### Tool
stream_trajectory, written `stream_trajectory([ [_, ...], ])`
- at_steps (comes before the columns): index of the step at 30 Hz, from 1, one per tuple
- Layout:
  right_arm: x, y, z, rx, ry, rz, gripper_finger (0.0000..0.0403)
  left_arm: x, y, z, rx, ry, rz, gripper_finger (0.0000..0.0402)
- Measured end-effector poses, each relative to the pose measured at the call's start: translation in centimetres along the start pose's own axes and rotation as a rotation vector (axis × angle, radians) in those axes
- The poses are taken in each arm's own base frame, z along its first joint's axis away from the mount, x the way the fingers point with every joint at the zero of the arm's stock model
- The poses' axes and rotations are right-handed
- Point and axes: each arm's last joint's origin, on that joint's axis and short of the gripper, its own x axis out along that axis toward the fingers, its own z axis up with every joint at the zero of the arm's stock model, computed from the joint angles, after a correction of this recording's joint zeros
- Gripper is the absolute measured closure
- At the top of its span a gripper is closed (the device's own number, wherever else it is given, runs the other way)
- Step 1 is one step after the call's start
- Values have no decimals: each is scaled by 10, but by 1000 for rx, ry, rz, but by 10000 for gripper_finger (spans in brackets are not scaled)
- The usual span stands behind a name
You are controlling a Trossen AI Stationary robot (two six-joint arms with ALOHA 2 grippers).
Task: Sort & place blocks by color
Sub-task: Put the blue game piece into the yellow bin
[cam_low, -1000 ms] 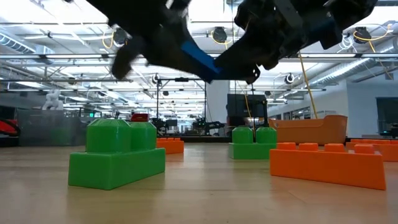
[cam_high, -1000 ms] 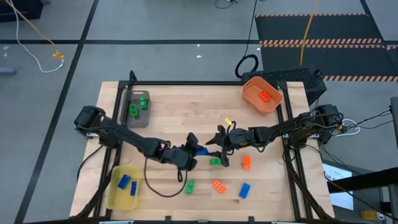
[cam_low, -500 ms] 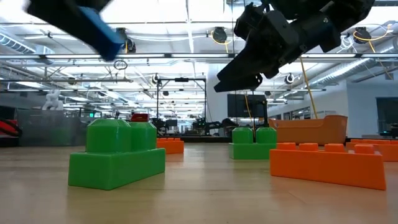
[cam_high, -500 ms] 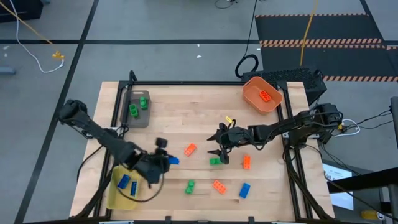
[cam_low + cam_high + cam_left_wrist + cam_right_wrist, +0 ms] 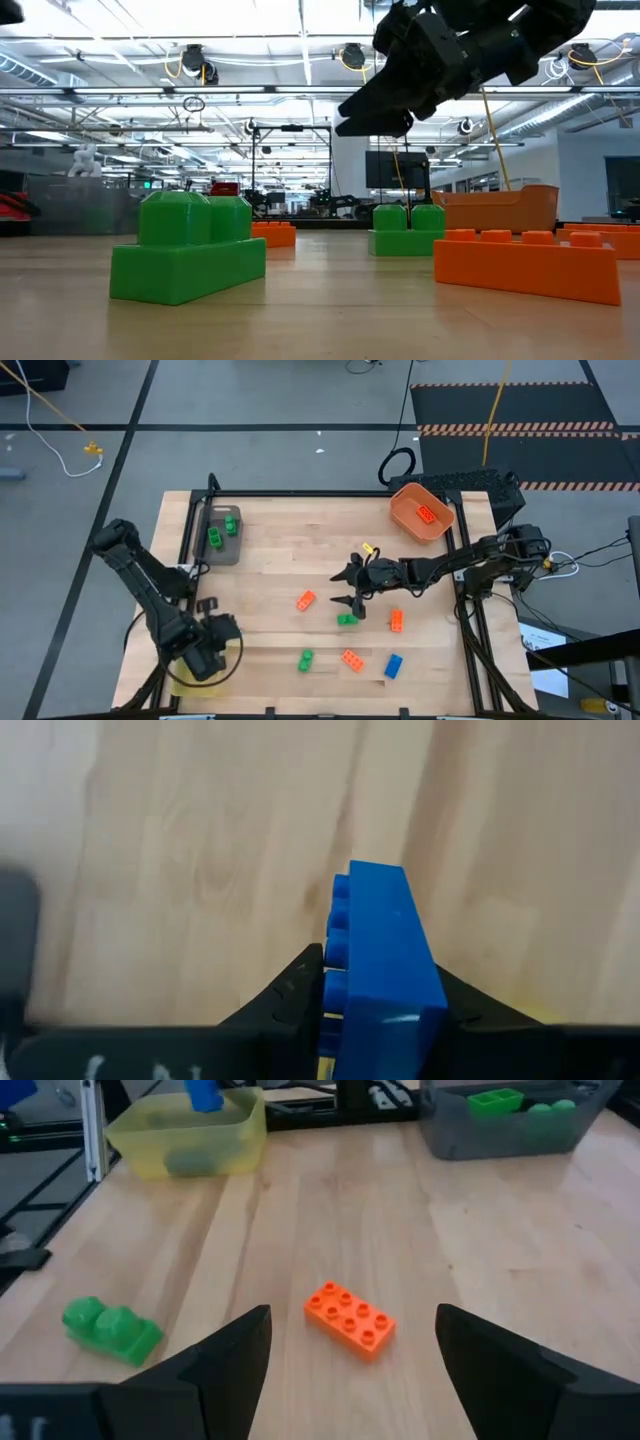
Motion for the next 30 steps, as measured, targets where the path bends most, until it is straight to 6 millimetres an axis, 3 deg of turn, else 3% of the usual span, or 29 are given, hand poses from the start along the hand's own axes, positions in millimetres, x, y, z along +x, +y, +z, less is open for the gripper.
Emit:
stream_trajectory([
  [11, 0, -23, 8, 22, -67, -61, 128, -10, -12, -40, -209, 172, -21, 306],
  [19, 0, -26, 8, 27, -61, -67, 128, -14, -10, -59, -254, 215, 41, 304],
  [30, 0, -25, 8, 55, -60, -64, 128, -16, -12, -64, -287, 289, 34, 171],
])
